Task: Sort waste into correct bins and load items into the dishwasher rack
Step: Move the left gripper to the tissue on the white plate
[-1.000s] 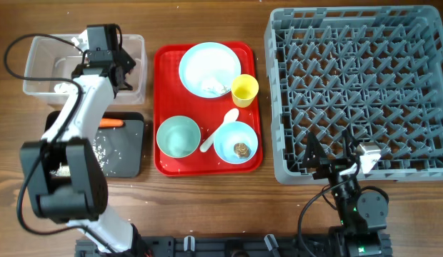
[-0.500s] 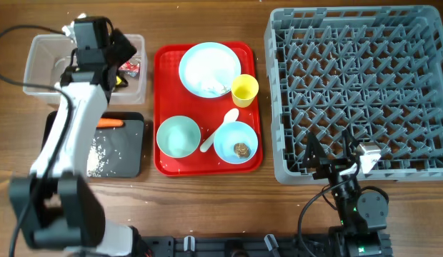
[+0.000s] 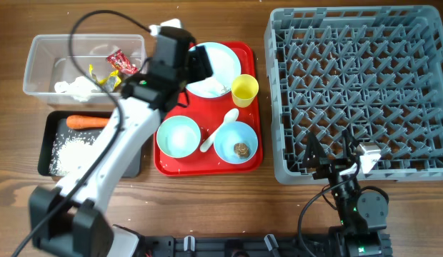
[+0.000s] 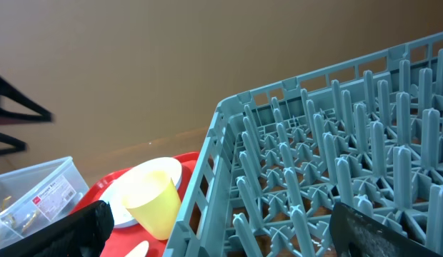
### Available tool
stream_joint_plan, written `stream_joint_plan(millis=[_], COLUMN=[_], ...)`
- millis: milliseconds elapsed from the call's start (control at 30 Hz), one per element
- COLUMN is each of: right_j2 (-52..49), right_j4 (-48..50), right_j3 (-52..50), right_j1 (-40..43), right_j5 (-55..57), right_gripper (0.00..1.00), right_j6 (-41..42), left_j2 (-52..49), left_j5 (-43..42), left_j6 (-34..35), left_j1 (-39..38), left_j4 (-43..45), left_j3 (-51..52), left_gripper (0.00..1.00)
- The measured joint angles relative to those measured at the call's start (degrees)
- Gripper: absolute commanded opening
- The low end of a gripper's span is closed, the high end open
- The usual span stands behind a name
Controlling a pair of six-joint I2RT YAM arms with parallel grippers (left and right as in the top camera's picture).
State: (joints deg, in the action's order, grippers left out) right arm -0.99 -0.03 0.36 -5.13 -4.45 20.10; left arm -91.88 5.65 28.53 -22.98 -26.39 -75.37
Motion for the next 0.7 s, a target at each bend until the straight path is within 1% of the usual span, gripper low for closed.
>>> stream_joint_plan(millis=[67,167,367,700], right_j2=[0.0,0.0,0.0,0.0], right_j4=[0.0,0.0,0.0,0.0], right_j3=[0.0,0.0,0.0,0.0], right_j1=[0.0,0.0,0.0,0.0], right_j5=[0.0,0.0,0.0,0.0], right_gripper=[1.00,1.00,1.00,1.00], right_j6=[0.0,0.0,0.0,0.0], left_j2=[-2.6,-7.0,-13.2,-18.1], left_j5=[0.0,0.0,0.0,-0.8], left_j6=[0.0,0.7,1.6,1.8], left_j1=[-1.0,-1.6,-1.6,-1.6], left_j4=[1.5,2.2,2.9,6.2], left_j3=[0.0,0.0,0.0,0.0], left_gripper=[0.81,0.85,0.85,0.85])
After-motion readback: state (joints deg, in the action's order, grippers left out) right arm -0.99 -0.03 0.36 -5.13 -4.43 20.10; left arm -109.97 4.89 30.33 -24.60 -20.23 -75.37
